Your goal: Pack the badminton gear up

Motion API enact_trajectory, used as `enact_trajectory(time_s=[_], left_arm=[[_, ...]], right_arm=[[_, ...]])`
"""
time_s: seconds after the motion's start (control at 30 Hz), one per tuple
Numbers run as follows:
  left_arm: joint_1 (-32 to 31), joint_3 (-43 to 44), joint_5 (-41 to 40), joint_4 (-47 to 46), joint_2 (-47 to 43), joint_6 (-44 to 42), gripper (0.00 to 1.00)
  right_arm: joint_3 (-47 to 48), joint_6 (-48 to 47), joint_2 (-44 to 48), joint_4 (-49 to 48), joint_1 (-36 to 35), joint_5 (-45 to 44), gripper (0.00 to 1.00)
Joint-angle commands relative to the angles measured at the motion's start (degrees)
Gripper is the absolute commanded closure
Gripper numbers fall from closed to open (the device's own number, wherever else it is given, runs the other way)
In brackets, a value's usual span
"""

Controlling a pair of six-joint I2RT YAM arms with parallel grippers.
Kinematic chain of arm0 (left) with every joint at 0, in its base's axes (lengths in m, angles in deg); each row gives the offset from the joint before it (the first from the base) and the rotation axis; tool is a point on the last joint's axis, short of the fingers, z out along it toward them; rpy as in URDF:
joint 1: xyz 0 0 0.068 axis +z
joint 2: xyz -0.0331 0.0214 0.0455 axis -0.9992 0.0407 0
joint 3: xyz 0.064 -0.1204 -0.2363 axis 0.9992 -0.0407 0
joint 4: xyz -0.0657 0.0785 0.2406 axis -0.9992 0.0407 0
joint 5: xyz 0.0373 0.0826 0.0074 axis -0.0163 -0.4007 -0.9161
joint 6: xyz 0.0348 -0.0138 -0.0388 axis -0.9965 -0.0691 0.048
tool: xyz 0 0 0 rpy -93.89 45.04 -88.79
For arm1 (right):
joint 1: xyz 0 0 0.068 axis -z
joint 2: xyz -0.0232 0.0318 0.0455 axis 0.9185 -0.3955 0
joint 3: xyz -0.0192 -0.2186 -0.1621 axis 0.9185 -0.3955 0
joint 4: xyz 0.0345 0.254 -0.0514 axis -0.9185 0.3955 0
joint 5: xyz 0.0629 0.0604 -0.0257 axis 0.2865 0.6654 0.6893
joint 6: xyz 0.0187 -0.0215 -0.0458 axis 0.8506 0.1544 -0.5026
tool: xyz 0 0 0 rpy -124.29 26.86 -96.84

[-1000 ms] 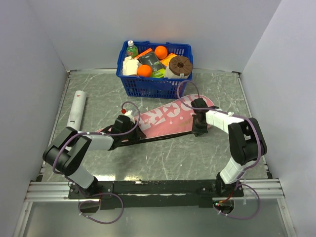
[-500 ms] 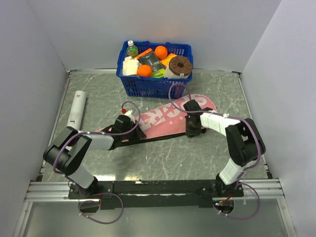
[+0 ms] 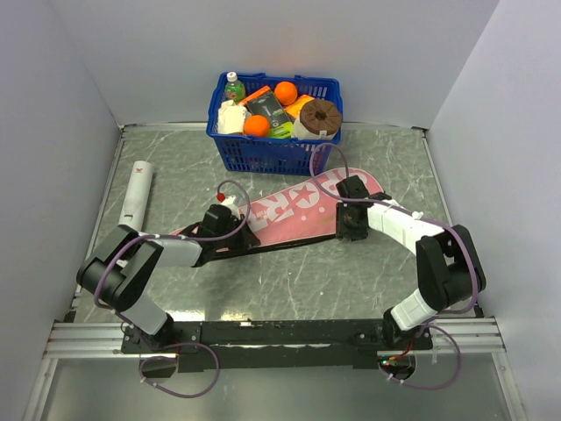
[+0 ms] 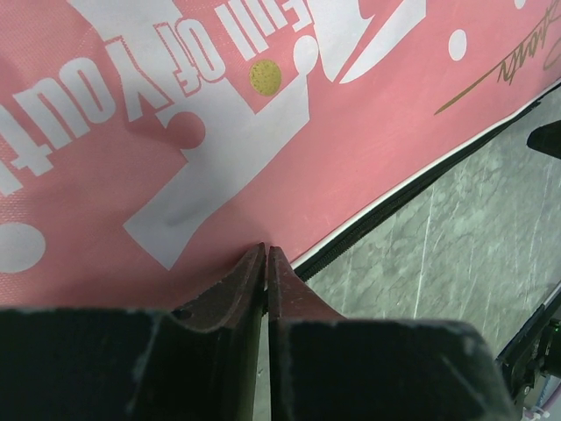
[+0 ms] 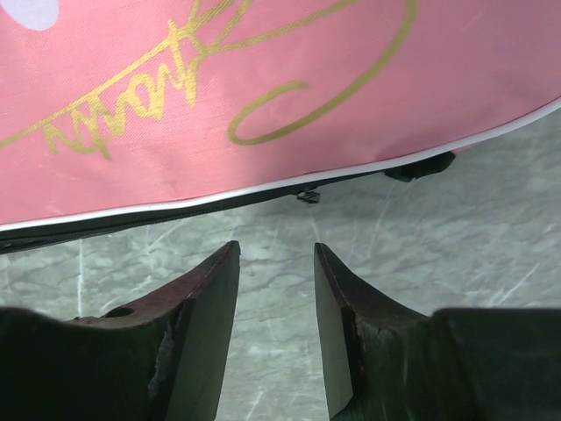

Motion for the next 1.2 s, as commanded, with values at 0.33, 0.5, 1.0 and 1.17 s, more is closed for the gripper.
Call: enact_trajectory(time_s=[0.33, 0.5, 1.0, 1.17], left_arm=[[-0.2, -1.1, 0.8, -0.5, 0.0, -2.6, 0.87], [-0.2, -0.9, 1.1, -0.8, 0.8, -2.5, 0.87], [-0.2, -0.3, 1.7, -1.0, 2.9, -2.5, 0.88], [-0.2, -0.2, 1.6, -0.9, 3.4, -2.6, 0.89]], right_arm=[[0.8, -8.2, 0.3, -2.0, 1.1, -2.9, 0.51], [1.8, -9.7, -2.4, -2.6, 1.4, -1.8, 0.51], [3.5, -10.6, -7.4, -4.6, 2.1, -1.9, 0.54], [3.5, -10.7, -7.7, -4.5, 2.8, -1.9, 0.65]])
